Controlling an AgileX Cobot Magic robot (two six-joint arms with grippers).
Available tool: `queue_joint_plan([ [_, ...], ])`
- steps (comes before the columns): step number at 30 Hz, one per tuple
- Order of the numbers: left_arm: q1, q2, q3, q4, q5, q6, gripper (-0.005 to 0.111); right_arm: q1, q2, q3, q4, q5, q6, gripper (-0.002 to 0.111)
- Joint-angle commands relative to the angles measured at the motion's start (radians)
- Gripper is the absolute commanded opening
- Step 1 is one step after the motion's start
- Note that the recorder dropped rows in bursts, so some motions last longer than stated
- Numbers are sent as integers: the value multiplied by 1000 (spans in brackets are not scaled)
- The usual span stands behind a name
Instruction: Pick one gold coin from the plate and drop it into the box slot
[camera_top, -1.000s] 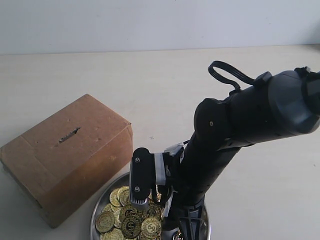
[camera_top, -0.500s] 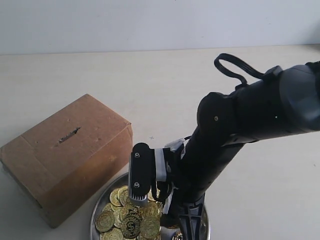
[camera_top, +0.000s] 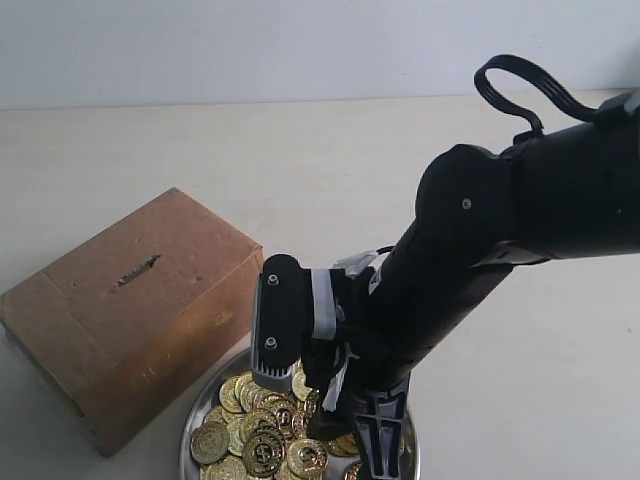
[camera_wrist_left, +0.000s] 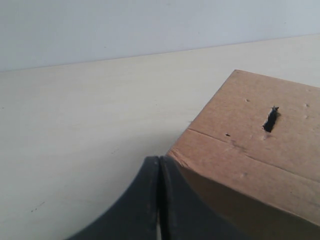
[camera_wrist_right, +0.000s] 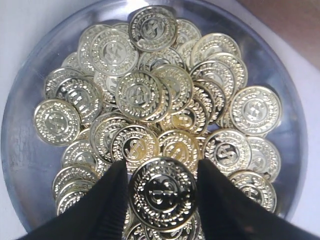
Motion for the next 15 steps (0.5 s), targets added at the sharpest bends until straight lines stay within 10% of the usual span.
queue_joint_plan([
  [1, 4, -5, 0, -12, -6, -1, 0, 2, -14, -2, 17, 17, -2, 29],
  [15, 4, -5, 0, -12, -6, -1, 0, 2, -14, -2, 42, -41, -4, 29],
])
